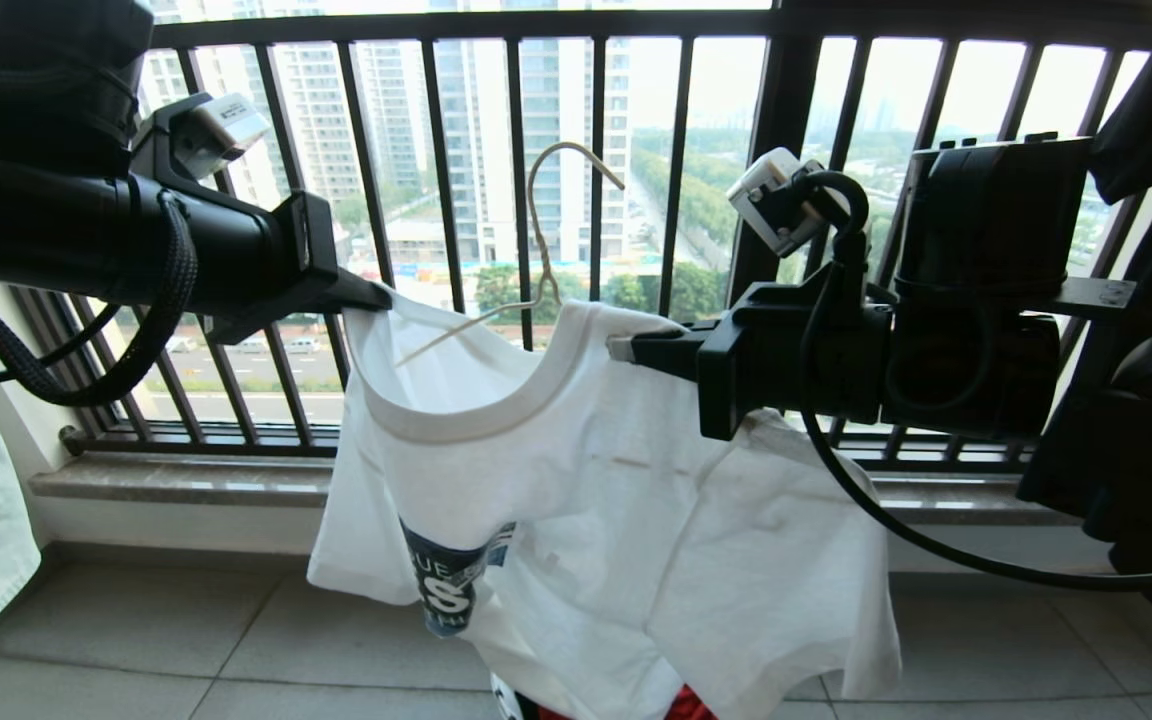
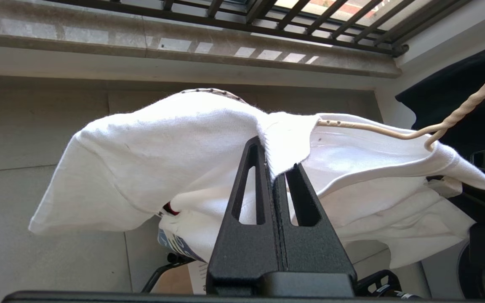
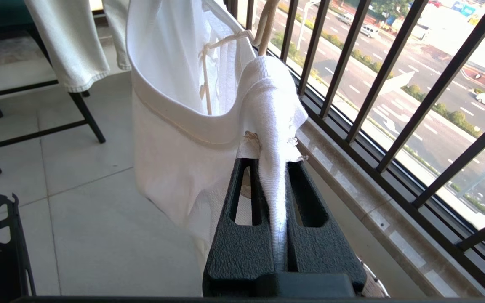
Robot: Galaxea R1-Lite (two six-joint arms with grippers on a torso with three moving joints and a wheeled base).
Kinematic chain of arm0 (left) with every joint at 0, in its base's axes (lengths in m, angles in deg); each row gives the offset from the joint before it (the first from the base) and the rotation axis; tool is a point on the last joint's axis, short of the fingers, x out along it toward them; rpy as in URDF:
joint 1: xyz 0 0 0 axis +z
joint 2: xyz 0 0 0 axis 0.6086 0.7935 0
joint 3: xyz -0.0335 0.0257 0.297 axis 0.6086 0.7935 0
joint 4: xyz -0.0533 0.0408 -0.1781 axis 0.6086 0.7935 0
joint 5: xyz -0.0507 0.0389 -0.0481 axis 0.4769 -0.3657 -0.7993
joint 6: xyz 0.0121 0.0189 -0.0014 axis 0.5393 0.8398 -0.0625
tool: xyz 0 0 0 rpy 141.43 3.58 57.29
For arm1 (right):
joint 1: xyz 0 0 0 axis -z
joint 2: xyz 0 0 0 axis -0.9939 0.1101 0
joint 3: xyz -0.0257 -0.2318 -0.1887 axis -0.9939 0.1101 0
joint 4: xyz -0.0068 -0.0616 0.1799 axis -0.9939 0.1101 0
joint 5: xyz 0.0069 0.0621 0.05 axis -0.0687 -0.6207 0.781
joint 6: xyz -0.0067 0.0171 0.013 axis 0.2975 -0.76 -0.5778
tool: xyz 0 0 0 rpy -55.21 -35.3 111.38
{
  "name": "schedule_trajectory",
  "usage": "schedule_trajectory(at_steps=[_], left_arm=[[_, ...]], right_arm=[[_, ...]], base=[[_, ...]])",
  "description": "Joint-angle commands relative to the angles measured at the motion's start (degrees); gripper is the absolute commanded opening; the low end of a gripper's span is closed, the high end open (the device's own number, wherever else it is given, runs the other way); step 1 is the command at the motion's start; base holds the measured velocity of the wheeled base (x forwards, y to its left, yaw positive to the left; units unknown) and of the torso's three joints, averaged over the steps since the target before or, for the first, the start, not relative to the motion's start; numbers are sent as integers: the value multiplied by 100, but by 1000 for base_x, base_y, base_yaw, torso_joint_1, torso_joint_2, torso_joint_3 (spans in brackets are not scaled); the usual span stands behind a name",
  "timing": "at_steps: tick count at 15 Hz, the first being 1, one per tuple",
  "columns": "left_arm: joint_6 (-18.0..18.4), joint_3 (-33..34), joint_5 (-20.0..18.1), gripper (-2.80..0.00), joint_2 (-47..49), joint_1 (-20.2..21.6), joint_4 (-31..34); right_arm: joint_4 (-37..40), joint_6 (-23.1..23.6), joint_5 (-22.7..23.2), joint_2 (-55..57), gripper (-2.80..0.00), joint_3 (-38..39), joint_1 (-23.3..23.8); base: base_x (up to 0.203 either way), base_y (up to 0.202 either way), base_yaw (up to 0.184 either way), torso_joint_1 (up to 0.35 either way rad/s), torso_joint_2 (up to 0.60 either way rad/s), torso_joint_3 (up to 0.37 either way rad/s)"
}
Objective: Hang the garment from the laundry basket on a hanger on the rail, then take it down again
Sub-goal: Hang the clothes on the clothes rack
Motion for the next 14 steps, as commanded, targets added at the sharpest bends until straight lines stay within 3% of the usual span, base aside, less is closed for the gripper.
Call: schedule_trajectory(at_steps=[1,2,6,9,11,14], left_arm=[[-17,-573,292,-280,266,-307,294],[-7,-761,467,-280,408,-428,348],[348,-1380,529,-280,798,-604,394],[379,-1455,530,-280,805,-819,395],[379,-1464,530,-280,796,-962,386],[364,-1730,538,-280,820,-996,351]], right_arm=[[-27,-12,21,41,-280,0,82],[-27,-65,36,32,-280,9,96],[-260,-380,522,226,-280,-1,183],[-786,-908,664,426,-280,-16,200],[-1469,-1507,688,580,-280,2,200],[-2206,-2028,1143,810,-280,139,225]], base=[[0,0,0,0,0,0],[0,0,0,0,0,0],[0,0,0,0,0,0],[0,0,0,0,0,0],[0,0,0,0,0,0],[0,0,0,0,0,0]])
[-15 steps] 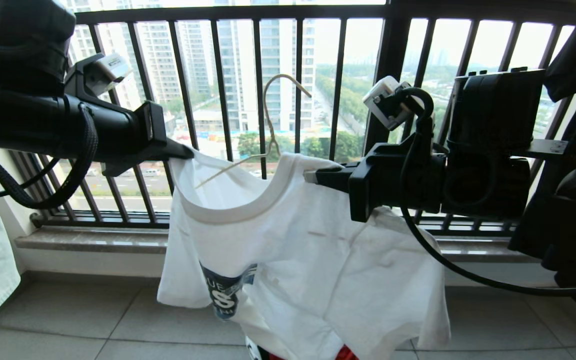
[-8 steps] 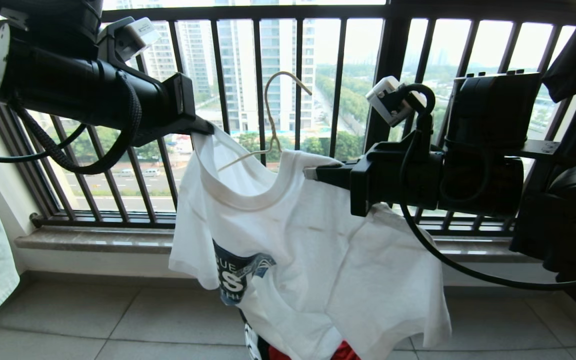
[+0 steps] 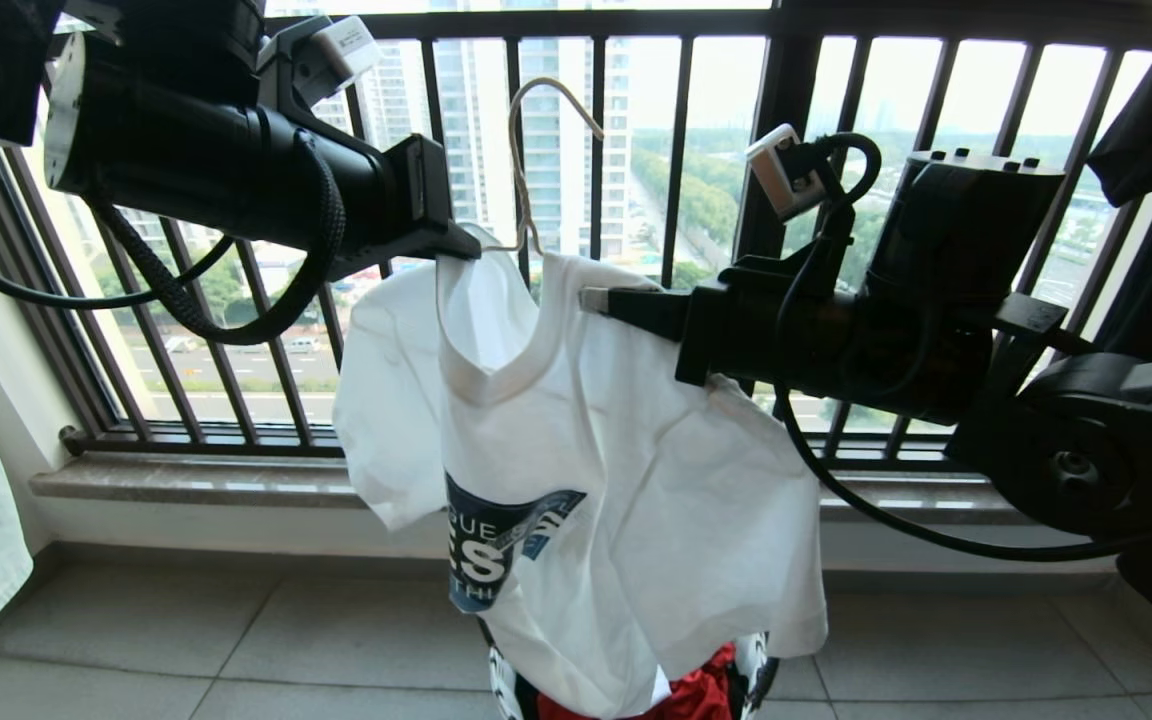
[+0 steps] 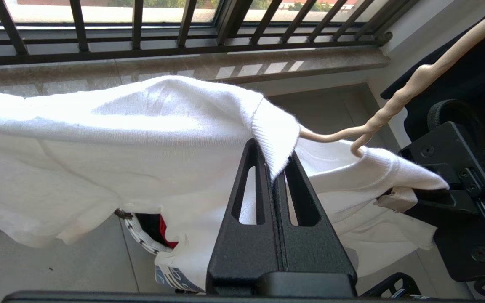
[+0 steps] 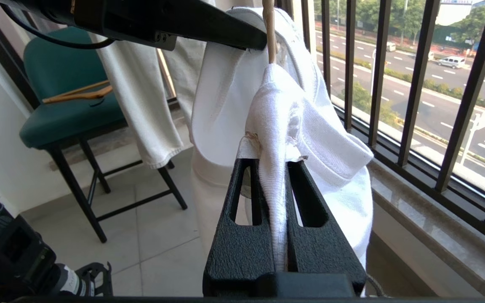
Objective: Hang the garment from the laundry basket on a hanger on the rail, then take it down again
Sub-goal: Hang the clothes on the clothes rack
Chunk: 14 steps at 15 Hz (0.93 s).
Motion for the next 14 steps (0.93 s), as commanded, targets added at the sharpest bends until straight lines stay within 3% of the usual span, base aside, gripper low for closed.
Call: schedule_trajectory(at_steps=[1,12,13,14], left_arm=[[-22,-161,-12,-280,19,-17,11],[-66,153,-14,-280,-95,-70,14],[-64,164,-14,0,-111,-69,11],[-57,164,-14,0,-122,-69,5]], right_arm=[[-202,-72,121,221,-280,53,6],[-211,-107,130,290,-280,27,14],[-211,-107,130,290,-280,27,12],[-211,-107,130,290,-280,27,14]], base=[[0,0,0,0,0,0],[0,0,0,0,0,0],[0,0,0,0,0,0],[0,0,0,0,0,0]])
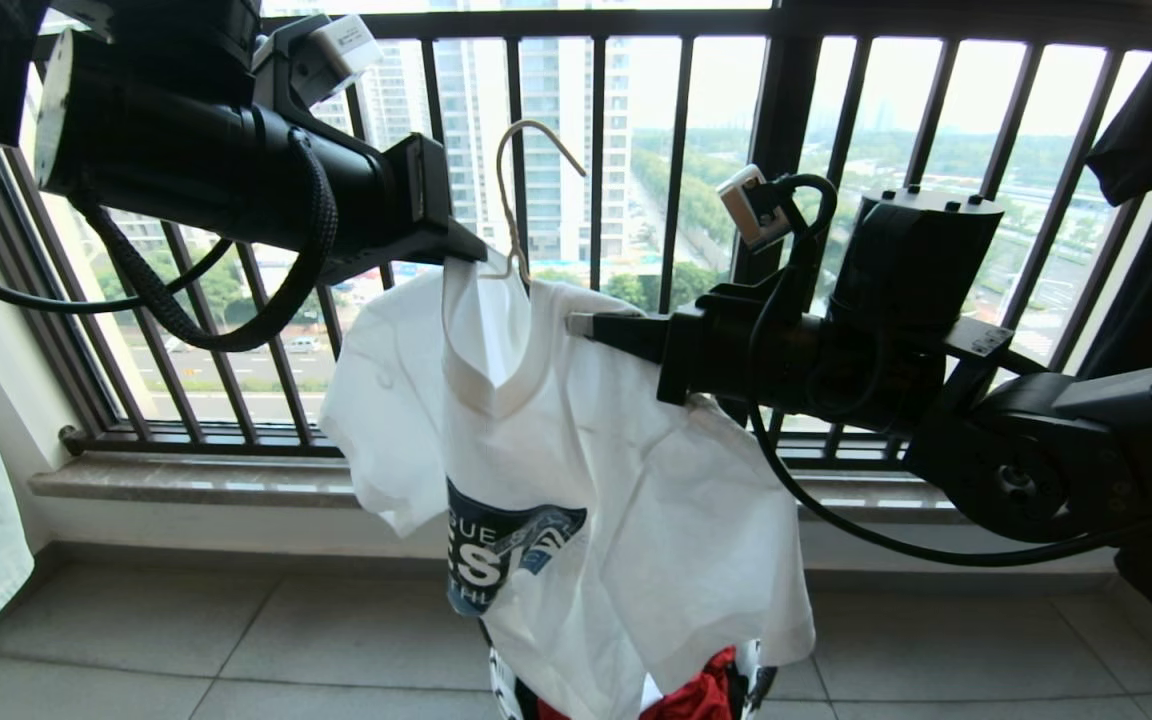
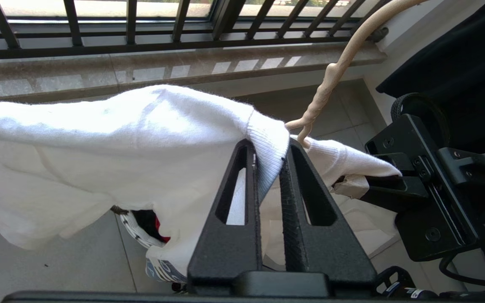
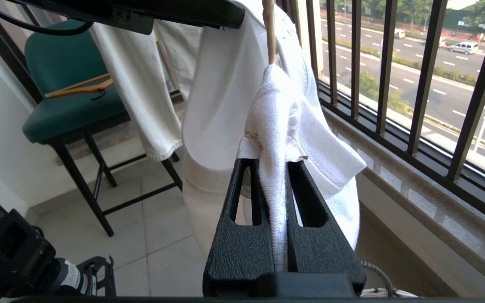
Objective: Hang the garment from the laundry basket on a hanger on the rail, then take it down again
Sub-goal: Hang the clothes on the clothes rack
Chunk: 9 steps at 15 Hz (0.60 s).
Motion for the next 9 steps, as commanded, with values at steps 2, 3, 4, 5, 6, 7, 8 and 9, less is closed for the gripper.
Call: schedule_trajectory(at_steps=[2,3,4,5,6,7,8,9], left_arm=[[-3,16,-8,0,-49,2,22],[-2,24,-8,0,-65,2,22],[-2,24,-8,0,-74,2,22],[-2,24,-8,0,-98,0,44],[-2,74,-5,0,-151,2,48],[-2,187,3,0,-254,2,46],[4,294,8,0,-370,5,47],[6,385,14,0,-509,27,48]], right_arm=[[-29,-8,18,-11,-280,9,3],[-29,-8,18,-11,-280,2,3],[-30,-16,18,-11,-280,2,3],[-38,-17,27,-11,-280,9,3],[-63,-26,27,-11,-280,11,3],[-131,-26,27,-9,-280,17,3],[-152,-35,27,-2,-280,20,3],[-152,-40,27,-2,-280,20,3]], base=[[0,0,0,0,0,0],[0,0,0,0,0,0],[0,0,0,0,0,0],[0,0,0,0,0,0],[0,0,0,0,0,0],[0,0,0,0,0,0],[0,0,0,0,0,0],[0,0,0,0,0,0]])
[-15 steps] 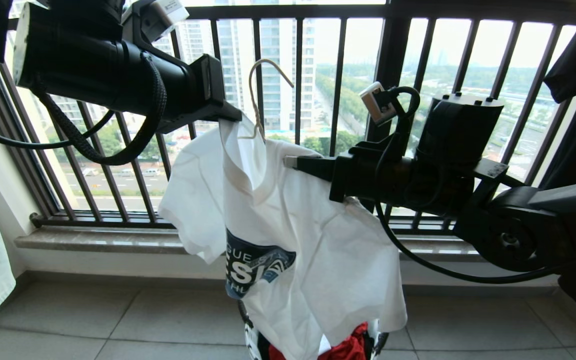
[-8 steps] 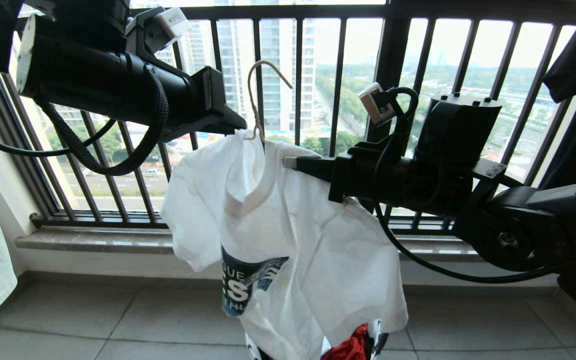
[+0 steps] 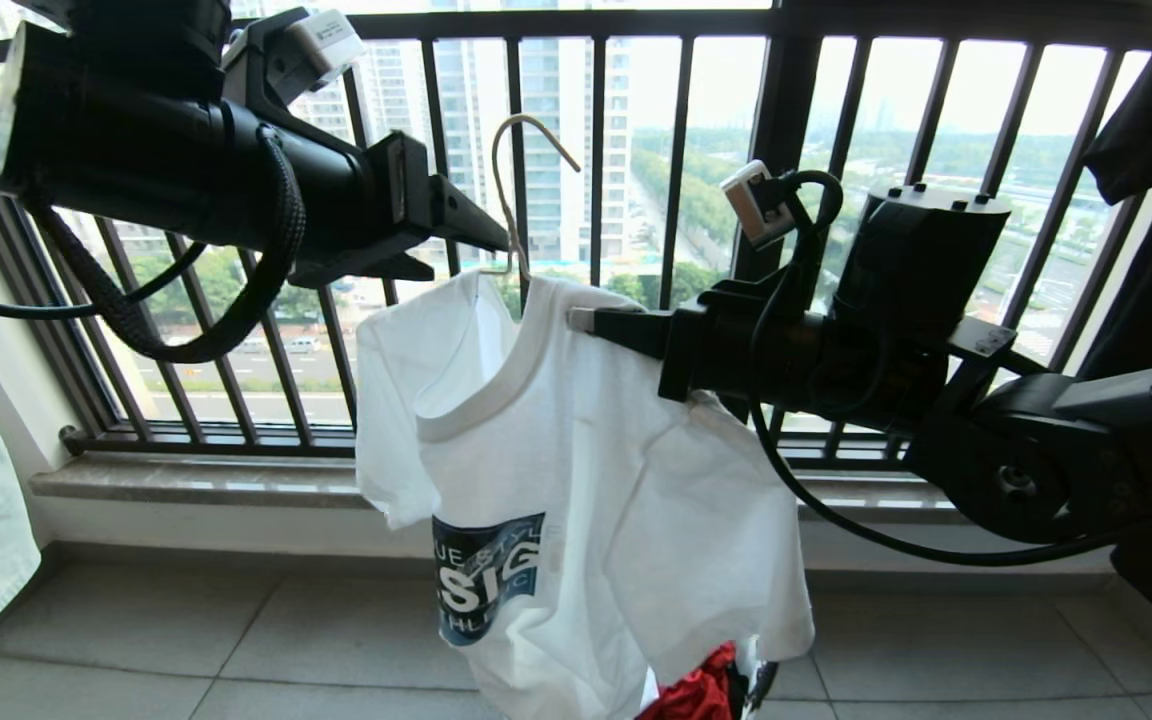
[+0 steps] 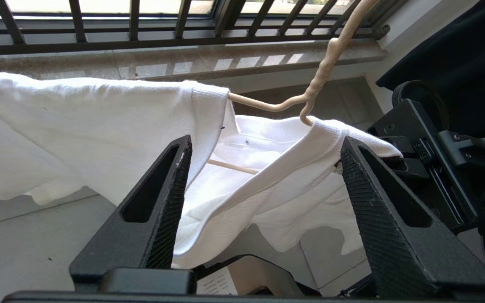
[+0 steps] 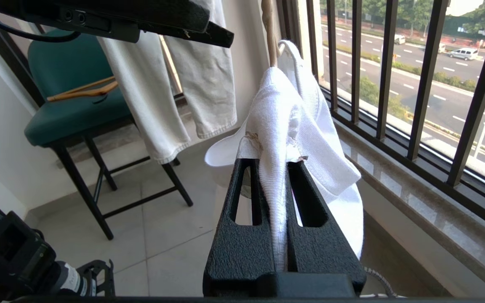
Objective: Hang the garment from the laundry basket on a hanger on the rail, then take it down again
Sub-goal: Hang the clothes rack on the clothesline
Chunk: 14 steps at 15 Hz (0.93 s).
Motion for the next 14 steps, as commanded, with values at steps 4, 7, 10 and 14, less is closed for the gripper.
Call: schedule_trajectory(at_steps=[4,7,10,14], left_arm=[[84,330,-9,-280,-631,634,14],[929,591,-227,-280,-647,1250,15],[2924,1078,-2077,-280,-774,2196,8],[4477,232,-3945,-280,-145,2951,277]], right_arm=[[-32,-127,32,-10,-280,-6,23],[-32,-150,69,-19,-280,-6,32],[-32,-142,69,-29,-280,-6,40],[-32,-142,73,-53,-280,-18,40]], base=[[0,0,0,0,0,0],[0,0,0,0,0,0],[0,0,0,0,0,0],[0,0,0,0,0,0]])
